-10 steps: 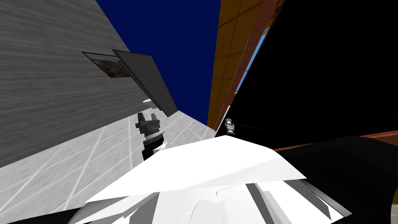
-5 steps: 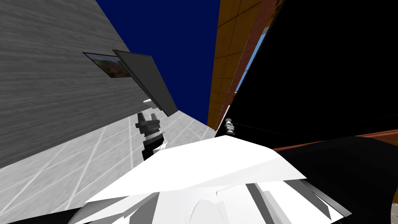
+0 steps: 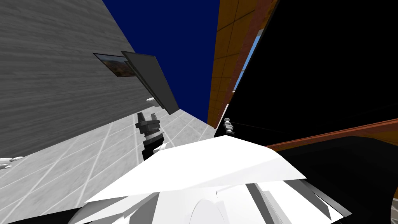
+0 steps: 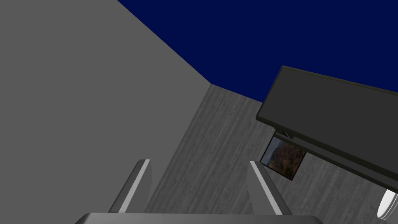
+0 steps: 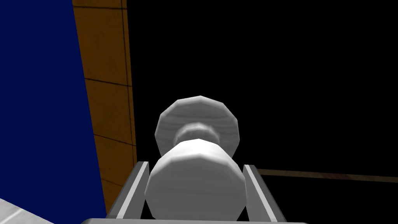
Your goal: Pull the door open
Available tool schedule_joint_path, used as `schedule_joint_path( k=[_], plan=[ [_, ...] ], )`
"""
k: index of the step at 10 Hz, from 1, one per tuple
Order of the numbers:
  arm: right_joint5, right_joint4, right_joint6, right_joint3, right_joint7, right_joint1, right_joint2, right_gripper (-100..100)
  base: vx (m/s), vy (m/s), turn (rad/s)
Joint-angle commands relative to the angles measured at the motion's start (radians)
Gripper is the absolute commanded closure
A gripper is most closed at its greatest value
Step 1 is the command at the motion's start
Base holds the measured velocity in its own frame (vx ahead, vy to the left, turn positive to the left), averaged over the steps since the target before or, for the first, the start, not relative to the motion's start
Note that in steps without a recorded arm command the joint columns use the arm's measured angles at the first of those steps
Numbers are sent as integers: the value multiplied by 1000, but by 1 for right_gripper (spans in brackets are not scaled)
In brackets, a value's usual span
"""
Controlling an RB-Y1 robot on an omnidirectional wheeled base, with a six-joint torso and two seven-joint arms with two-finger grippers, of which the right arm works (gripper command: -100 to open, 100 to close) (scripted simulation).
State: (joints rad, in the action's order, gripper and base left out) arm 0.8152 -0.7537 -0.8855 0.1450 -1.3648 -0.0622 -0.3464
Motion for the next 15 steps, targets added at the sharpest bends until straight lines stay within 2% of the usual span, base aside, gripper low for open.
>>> schedule_joint_path(
  k=[1,4,5,6,9,13,14,15],
  plan=[
    [-8,-30,8,18,-6,-16,-2,100,-209,-3,58],
    [-32,-56,17,65,-36,-22,-16,100,-282,-23,78],
    [-28,-46,14,57,-32,-20,-14,100,-109,-4,34],
    [-40,-54,10,85,-54,-31,-26,100,-169,-23,98],
    [-57,-72,-1,126,-87,-48,-53,100,-259,3,96],
    [-76,-92,-12,168,-122,-66,-81,100,-203,-8,65],
    [-72,-90,-6,161,-114,-65,-77,100,-91,-6,19],
    [-83,-94,-19,183,-136,-77,-92,100,-148,-38,100]
  ],
)
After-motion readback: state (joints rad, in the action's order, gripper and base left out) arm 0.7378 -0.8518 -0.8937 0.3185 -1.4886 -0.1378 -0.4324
